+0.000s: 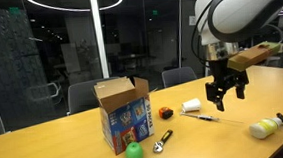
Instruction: Put the green plush toy in the blue box
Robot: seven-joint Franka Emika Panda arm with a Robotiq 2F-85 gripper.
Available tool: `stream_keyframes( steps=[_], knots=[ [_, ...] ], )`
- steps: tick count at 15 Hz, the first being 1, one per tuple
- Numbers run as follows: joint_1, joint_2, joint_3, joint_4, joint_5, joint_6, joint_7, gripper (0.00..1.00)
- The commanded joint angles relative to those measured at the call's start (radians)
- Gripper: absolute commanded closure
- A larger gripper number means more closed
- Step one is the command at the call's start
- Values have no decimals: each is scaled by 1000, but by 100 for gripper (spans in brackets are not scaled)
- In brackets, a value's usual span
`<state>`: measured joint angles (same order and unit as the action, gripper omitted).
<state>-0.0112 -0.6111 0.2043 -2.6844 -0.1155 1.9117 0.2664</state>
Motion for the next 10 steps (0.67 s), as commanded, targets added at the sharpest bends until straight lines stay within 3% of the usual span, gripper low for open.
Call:
stream_keyframes(
  steps=[1, 6, 10],
  knots=[
    [18, 2, -17, 3, -9, -3, 9, 0],
    [18, 2, -17, 6, -9, -3, 9, 0],
    [4, -22, -96, 5, 104, 25, 24, 0]
  ],
)
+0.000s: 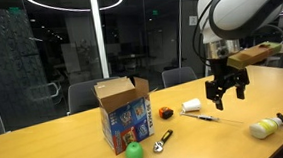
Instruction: Put the green plush toy in the blue box
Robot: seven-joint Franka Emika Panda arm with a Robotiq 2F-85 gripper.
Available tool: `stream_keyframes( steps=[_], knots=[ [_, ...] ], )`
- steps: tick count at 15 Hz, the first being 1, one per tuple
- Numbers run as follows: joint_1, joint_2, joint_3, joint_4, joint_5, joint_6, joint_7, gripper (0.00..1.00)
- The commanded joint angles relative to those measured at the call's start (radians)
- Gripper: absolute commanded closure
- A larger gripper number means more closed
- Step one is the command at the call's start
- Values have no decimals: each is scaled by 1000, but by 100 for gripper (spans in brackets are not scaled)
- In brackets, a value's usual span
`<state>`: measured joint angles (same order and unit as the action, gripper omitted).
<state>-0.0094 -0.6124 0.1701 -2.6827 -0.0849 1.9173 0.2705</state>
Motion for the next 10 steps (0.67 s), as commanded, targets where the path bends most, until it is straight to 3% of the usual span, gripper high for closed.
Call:
stream_keyframes(
  steps=[1, 4, 8, 10],
  knots=[
    [6, -24, -73, 5, 111, 27, 28, 0],
    [14, -29, -44, 3, 198, 127, 119, 0],
    [27, -31, 121, -17, 191, 311, 355, 0],
    [44, -7, 202, -6, 187, 343, 482, 0]
  ],
)
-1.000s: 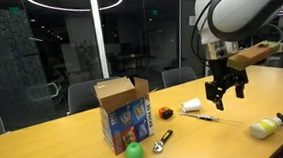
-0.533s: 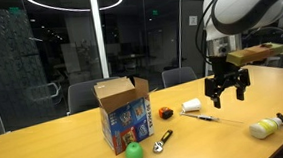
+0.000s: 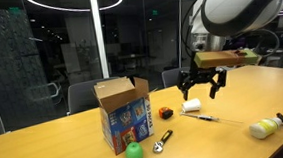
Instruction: Put the green plush toy in the blue box
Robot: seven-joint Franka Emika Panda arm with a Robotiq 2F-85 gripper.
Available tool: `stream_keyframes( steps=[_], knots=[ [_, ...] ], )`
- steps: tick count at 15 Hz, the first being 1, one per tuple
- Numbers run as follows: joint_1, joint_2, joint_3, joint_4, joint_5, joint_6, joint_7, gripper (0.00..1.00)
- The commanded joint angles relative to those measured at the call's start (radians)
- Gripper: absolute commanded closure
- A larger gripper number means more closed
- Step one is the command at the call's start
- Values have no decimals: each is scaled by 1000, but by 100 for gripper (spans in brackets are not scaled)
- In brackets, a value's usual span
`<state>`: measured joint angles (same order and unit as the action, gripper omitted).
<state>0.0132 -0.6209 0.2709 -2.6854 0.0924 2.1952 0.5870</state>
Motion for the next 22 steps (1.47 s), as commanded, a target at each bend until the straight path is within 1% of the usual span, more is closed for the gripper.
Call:
stream_keyframes(
  steps=[1, 2, 4, 6, 8, 9, 11, 13, 15, 16, 17, 18, 19, 21, 22],
  knots=[
    [40, 21, 135, 6, 14, 61, 222, 0],
    [54, 40, 165, 18, 6, 59, 270, 0],
    [95, 76, 204, 40, 5, 44, 336, 0],
    [144, 116, 194, 62, 30, 51, 344, 0],
    [189, 143, 166, 66, 65, 107, 314, 0],
    [200, 161, 162, 69, 75, 142, 308, 0],
    [199, 218, 164, 68, 63, 233, 308, 0],
    [167, 298, 180, 68, 6, 327, 323, 0],
    [116, 407, 193, 81, -93, 416, 342, 0],
    [90, 461, 194, 91, -157, 449, 355, 0],
    [54, 521, 194, 108, -247, 479, 378, 0],
    [30, 574, 184, 130, -332, 494, 404, 0],
    [-28, 628, 207, 158, -418, 500, 435, 0],
    [-50, 736, 177, 239, -584, 480, 513, 0],
    [-50, 794, 162, 294, -645, 461, 545, 0]
  ],
)
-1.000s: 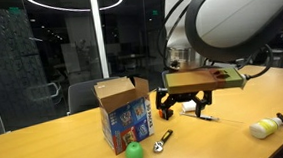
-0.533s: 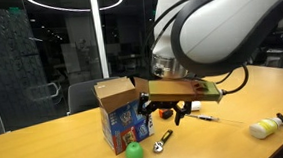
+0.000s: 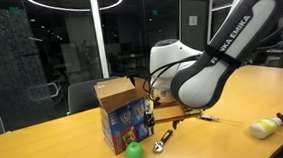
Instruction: Put the green plush toy in the blue box
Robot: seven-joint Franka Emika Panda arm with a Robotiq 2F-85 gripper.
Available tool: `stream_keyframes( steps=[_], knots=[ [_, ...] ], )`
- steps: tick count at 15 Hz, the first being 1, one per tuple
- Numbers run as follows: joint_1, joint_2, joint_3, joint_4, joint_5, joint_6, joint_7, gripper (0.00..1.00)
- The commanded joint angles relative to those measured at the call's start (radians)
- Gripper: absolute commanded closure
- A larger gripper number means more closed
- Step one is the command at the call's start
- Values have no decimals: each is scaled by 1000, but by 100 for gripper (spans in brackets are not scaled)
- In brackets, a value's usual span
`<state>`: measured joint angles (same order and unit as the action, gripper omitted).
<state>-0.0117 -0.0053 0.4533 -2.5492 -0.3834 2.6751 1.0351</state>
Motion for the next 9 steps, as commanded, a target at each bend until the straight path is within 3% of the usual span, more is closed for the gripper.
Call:
stream_keyframes(
  steps=[1, 5, 6, 9],
  knots=[
    [-18, 231, -33, 208, -201, -31, 114, 0],
    [14, 402, -47, 391, -192, -68, 119, 0],
    [146, 413, -169, 419, -100, -57, 59, 0],
    [228, 473, -224, 502, 32, -75, 13, 0]
  ],
)
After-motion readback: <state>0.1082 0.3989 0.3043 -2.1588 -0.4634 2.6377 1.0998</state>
